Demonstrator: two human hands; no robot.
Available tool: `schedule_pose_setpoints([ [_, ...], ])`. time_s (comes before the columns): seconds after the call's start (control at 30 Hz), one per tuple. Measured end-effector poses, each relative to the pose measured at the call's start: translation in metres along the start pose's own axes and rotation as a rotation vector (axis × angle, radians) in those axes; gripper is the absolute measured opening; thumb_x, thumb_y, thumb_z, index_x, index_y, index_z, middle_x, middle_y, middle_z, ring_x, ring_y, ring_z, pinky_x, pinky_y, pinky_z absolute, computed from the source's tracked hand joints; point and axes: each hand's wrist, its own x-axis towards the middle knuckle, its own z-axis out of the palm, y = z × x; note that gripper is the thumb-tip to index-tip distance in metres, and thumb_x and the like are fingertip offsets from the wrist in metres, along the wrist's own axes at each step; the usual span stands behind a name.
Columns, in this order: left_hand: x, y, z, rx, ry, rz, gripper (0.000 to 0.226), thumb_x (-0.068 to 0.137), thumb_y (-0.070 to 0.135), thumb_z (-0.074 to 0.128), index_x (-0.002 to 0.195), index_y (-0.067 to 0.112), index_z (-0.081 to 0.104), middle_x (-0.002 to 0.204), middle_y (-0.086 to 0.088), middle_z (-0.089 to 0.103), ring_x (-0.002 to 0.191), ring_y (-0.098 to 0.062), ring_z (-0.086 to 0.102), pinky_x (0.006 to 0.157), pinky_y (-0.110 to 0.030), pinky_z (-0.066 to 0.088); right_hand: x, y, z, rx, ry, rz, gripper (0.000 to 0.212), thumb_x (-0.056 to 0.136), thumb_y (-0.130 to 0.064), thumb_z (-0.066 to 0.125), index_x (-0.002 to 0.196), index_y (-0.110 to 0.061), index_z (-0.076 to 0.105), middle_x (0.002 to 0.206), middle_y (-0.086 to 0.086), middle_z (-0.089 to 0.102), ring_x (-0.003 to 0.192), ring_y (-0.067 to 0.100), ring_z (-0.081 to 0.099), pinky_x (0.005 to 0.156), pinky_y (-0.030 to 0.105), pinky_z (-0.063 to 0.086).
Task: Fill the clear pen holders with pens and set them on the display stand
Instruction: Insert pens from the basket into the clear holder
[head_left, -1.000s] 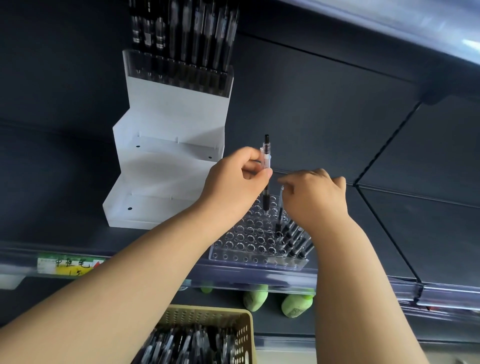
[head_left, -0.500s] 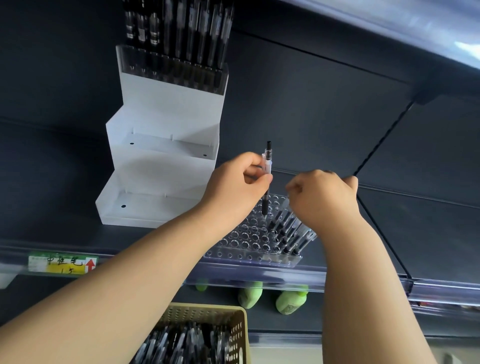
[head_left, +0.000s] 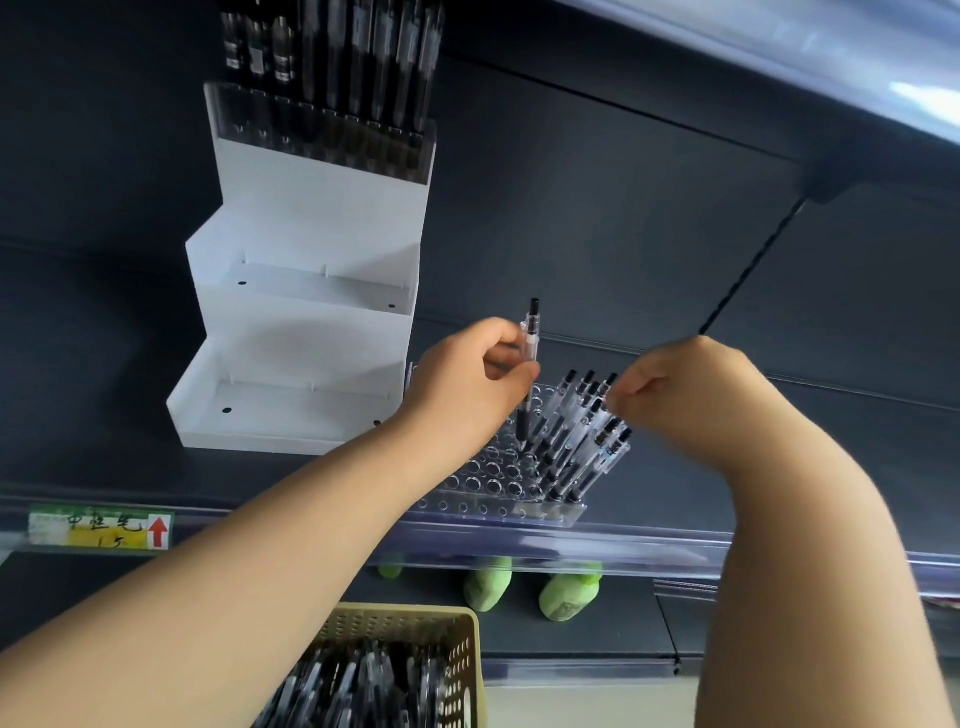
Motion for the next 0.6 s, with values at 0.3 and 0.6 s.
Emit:
schedule_pose_setpoints([
  [0.3, -0.003, 0.001, 0.008, 0.008, -0.031, 0.018, 0.011, 0.086, 0.022, 0.065, 0.092, 0.028, 0.058, 0.087, 0.014, 0.062, 0.078, -0.005, 0.06, 0.068, -0.013, 0.044, -0.002, 0.001, 0.004, 0.007, -0.072, 0.02, 0.009, 0.078, -0.022, 0.066, 0.074, -0.027, 0.072, 0.082, -0.004, 0.07, 0.081, 0.02, 0.065, 0.078, 0.034, 0.055],
  [0.6, -0.003, -0.002, 0.012, 0.031, -0.031, 0.019, 0.012, 0.085, 0.021, 0.066, 0.091, 0.028, 0.059, 0.087, 0.011, 0.063, 0.079, -0.011, 0.061, 0.07, -0.017, 0.046, 0.0, -0.005, 0.008, -0.003, -0.089, 0.007, 0.008, 0.078, -0.02, 0.066, 0.076, -0.023, 0.073, 0.083, -0.001, 0.071, 0.082, 0.022, 0.065, 0.079, 0.035, 0.055],
])
